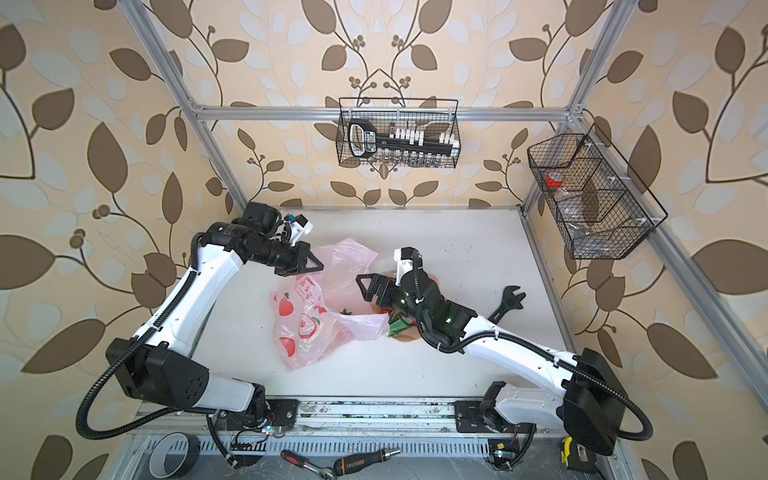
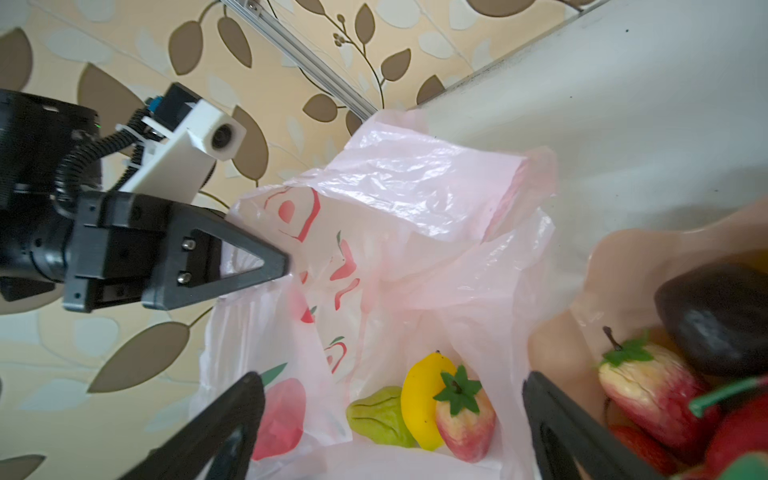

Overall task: Place the fruits into the plastic bag
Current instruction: 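Withdraw the open right gripper from the bag up toward the plate, then lower the right gripper onto the red dragon fruit and close on it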

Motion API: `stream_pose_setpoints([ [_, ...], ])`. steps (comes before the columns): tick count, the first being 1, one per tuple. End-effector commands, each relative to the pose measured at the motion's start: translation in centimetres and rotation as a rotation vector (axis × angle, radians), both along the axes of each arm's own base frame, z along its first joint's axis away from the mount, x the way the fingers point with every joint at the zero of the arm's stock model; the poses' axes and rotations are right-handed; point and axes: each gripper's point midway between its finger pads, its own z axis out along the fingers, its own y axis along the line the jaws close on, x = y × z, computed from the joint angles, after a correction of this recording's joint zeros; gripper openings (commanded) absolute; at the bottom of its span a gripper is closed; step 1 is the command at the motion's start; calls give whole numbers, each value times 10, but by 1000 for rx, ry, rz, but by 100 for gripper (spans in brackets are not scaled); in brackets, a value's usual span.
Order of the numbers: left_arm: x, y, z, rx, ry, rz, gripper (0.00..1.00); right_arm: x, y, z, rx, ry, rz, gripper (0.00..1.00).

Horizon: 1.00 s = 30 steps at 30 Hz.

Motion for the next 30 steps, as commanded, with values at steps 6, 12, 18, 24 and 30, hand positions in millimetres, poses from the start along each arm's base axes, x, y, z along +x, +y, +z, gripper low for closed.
stream_pose_setpoints([
  [6,-13,-9,15,-67,23,-3,26,-8,-48,-11,-261,43,52,98],
  [12,-21,-7,19,-106,90,113,63,-19,-44,-22,-275,55,139,98],
  [18,-32,-9,27,-103,103,173,81,-20,-45,-26,-278,60,139,98],
  [24,-34,-17,13,-5,152,183,79,-21,-49,-26,-291,57,148,98],
  [30,-34,-19,-4,89,182,198,74,-24,-56,-23,-300,53,145,98],
])
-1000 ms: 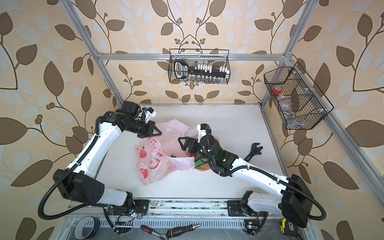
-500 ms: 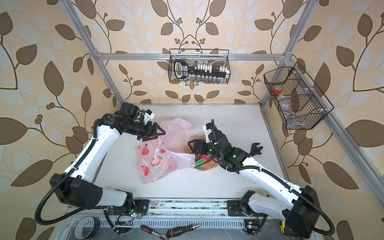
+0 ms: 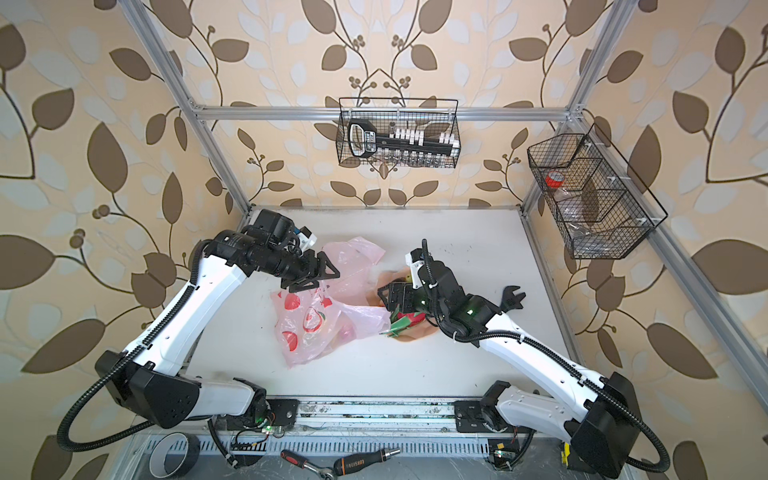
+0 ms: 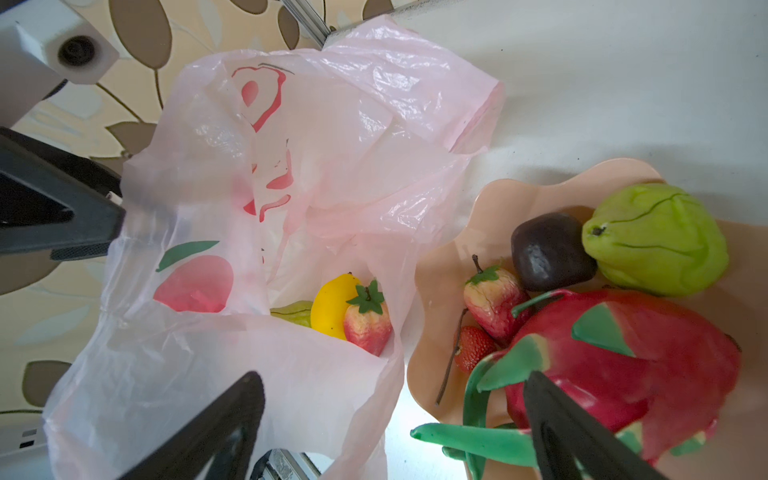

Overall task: Place the fruits into the plastic bag
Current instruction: 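Lower the right gripper onto the red dragon fruit and close on it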

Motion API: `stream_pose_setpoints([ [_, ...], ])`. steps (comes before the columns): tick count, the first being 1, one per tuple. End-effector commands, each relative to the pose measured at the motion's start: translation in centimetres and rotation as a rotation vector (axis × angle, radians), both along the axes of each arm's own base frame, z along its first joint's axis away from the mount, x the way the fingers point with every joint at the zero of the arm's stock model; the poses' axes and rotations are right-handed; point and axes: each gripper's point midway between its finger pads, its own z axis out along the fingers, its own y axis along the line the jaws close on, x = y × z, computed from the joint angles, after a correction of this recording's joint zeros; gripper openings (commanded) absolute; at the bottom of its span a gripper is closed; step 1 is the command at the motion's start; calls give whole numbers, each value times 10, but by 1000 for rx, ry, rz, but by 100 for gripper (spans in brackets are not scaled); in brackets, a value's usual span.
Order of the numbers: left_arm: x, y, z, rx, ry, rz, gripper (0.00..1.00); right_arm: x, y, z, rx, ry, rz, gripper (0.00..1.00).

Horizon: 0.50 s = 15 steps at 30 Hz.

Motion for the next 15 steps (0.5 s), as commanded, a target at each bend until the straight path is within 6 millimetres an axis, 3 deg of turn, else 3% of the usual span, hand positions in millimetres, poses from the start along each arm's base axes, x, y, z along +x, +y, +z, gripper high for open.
stream_pose_setpoints([
  [1,4,2,-1,50,-4,37,72,-7,-7,-2,-22,-2,16,98],
  [4,9,-5,-10,75,-3,21,62,-9,-13,-4,-26,16,8,98],
  [7,3,0,-16,121,5,-6,28,-15,-19,-10,-46,57,5,98],
  [9,-8,6,-16,146,2,-32,11,-21,-24,-18,-64,108,-3,98],
  [15,-33,16,-16,166,18,-73,7,-33,-51,-60,-79,293,-132,98],
])
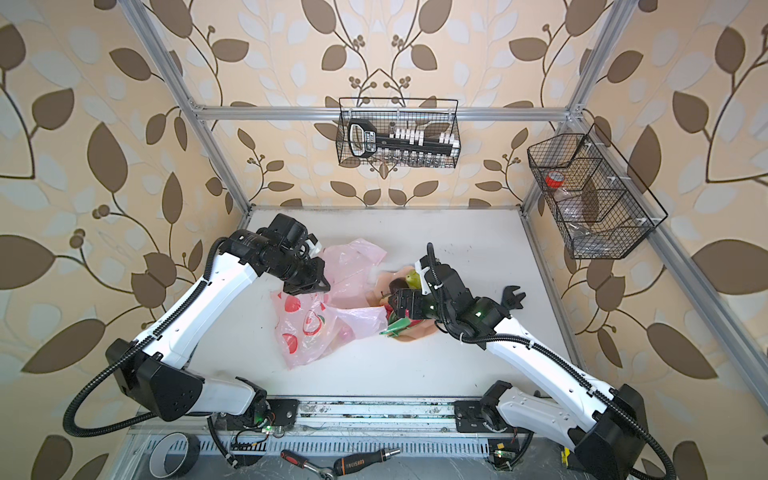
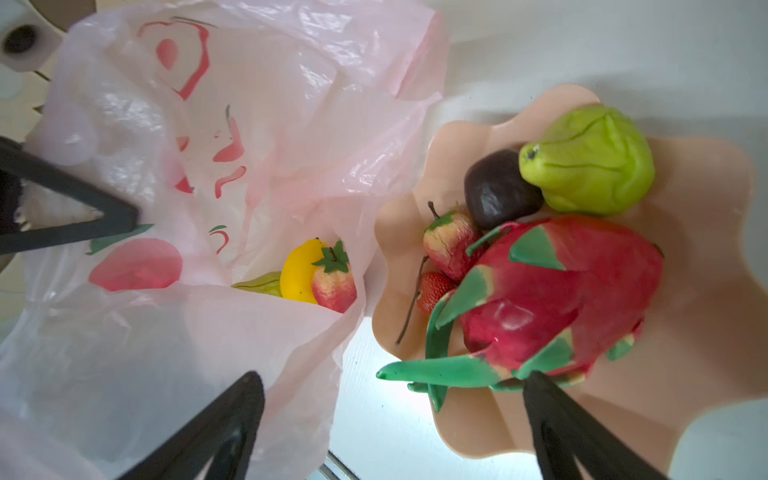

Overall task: Place the fruits into the plastic bag
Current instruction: 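Lower the right gripper onto the red dragon fruit and close on it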

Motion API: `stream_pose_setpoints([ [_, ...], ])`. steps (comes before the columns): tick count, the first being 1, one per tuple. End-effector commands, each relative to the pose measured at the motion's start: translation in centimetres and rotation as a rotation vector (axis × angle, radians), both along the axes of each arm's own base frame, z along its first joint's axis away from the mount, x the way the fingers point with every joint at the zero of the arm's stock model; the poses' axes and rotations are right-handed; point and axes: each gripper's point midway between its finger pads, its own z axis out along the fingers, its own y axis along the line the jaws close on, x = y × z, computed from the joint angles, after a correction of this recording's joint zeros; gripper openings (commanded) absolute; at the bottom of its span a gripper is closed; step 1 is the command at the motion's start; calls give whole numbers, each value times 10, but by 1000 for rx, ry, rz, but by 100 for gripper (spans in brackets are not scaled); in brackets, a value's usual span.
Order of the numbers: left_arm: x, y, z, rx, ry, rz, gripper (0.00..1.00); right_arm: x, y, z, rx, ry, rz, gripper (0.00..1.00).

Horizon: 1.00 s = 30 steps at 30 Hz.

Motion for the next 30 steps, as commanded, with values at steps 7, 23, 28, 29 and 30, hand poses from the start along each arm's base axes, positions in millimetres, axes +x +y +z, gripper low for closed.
stream_pose_setpoints([
  [7,-30,9,17,4,-45,-81,3,-5,-44,-62,-20,247,-211,98],
  [23,-41,3,18,-40,-92,-155,1,29,-32,-98,105,344,-382,98],
  [28,-42,3,20,-44,-98,-162,1,34,-32,-111,122,374,-421,99],
  [29,-41,3,20,-45,-100,-164,1,35,-33,-113,126,378,-429,99],
  [30,-41,2,20,-48,-103,-164,1,36,-34,-113,130,374,-438,99],
])
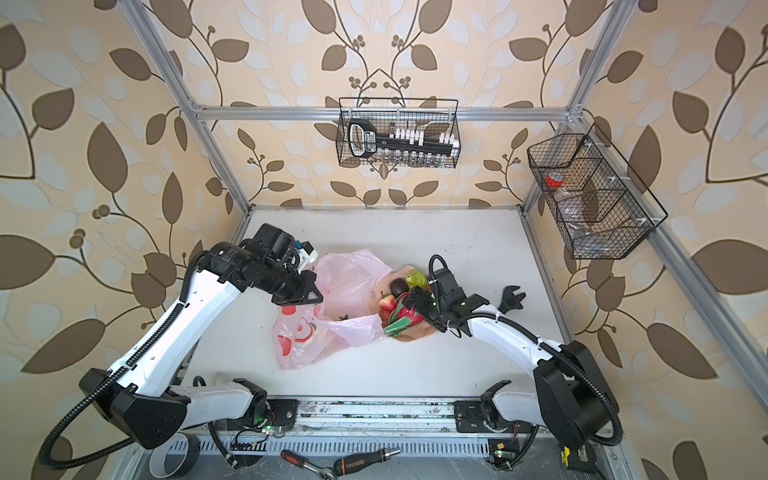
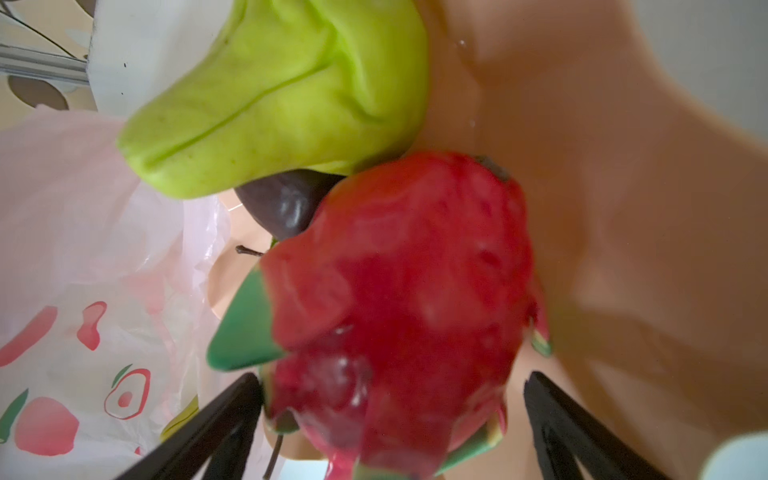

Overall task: Place the fruits into the plastic bag
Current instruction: 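Lower the right gripper onto the red dragon fruit and close on it, then lift the red dragon fruit off the plate with the right gripper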

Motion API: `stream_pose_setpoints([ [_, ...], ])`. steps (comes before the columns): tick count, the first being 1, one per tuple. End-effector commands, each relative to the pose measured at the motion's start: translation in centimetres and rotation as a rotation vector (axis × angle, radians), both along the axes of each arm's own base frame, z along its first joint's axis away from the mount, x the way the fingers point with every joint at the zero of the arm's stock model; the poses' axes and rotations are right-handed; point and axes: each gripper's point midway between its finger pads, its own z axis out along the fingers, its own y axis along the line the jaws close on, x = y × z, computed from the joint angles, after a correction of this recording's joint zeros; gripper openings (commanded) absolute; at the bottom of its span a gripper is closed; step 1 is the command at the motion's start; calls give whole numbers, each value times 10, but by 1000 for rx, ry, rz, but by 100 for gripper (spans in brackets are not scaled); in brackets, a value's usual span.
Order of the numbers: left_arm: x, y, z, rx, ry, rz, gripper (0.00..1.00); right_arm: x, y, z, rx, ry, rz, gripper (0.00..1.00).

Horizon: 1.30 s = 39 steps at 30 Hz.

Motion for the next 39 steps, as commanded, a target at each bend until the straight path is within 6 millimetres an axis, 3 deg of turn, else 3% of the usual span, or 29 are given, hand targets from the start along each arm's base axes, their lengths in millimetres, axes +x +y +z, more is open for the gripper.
stream_pose_setpoints([
  [1,-7,-4,8,-30,-27,-36,1,3,-5,-10,11,24,-62,99],
  [17,-3,-9,10,-51,-35,-49,2,2,-17,-53,-72,119,-86,99],
  [23,-2,-10,10,-52,-37,-53,2,0,-25,-60,-120,123,-96,89],
  [28,-1,-10,9,-53,-37,-51,2,6,-29,-44,-133,66,-105,70],
  [35,1,-11,8,-53,-38,-54,2,19,-30,-1,-122,-47,-104,56],
  [39,3,-13,8,-57,-34,-57,2,20,-29,20,-97,-87,-107,54],
])
